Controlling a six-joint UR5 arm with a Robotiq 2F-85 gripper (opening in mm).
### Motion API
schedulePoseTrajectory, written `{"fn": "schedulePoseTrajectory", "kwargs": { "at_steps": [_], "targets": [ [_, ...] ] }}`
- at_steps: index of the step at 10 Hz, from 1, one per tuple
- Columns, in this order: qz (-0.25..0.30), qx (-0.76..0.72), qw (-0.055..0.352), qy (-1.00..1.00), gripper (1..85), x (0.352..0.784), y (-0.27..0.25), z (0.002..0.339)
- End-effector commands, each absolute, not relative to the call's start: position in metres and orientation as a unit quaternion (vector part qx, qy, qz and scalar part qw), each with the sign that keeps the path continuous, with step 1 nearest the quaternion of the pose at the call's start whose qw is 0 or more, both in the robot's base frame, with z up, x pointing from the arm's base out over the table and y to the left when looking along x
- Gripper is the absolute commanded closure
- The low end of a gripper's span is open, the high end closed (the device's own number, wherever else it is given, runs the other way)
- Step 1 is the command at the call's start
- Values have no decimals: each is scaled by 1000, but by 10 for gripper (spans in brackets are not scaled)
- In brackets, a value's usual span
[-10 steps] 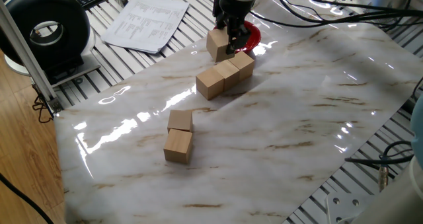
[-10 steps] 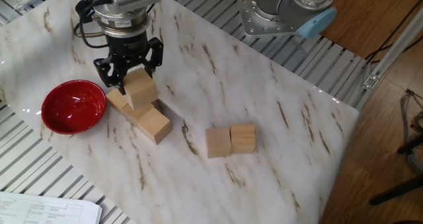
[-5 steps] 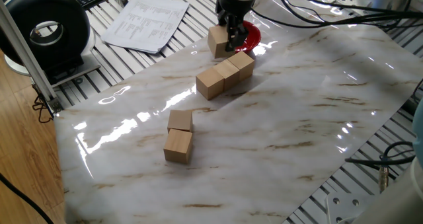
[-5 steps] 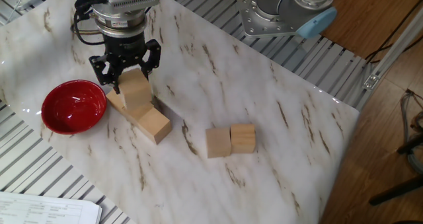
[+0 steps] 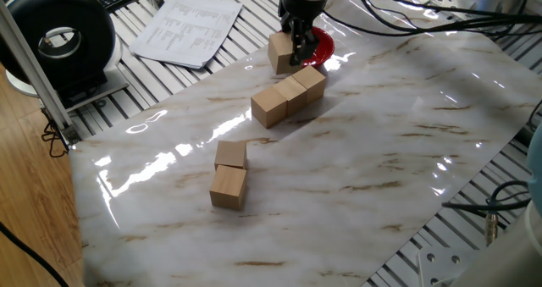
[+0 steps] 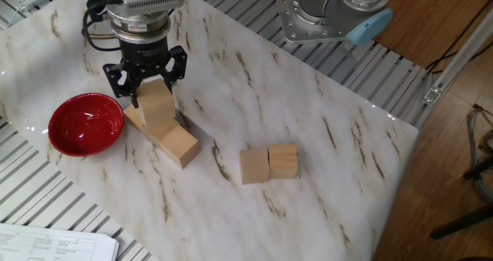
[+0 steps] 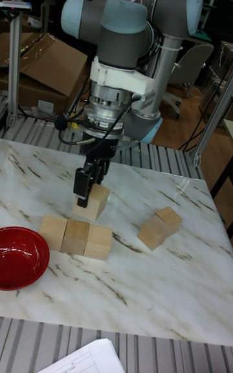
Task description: Stack the blocks into a pyramid shape
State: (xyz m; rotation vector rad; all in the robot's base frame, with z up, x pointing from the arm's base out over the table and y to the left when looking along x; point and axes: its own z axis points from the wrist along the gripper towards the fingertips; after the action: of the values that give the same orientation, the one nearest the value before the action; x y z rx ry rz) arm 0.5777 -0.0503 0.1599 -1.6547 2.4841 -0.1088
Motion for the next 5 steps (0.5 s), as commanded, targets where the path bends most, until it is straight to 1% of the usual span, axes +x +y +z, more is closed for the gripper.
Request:
{"fn": "schedulePoseTrajectory", "kwargs": {
  "at_steps": [1, 3, 4, 5],
  "targets": [
    [-29, -562, 74, 823, 847, 579, -66, 162],
    [-28, -573, 65, 817, 847, 580, -85, 166],
    [-24, -578, 69, 813, 847, 582, -96, 166],
    [7, -572, 91, 815, 847, 585, -94, 163]
  ]
}}
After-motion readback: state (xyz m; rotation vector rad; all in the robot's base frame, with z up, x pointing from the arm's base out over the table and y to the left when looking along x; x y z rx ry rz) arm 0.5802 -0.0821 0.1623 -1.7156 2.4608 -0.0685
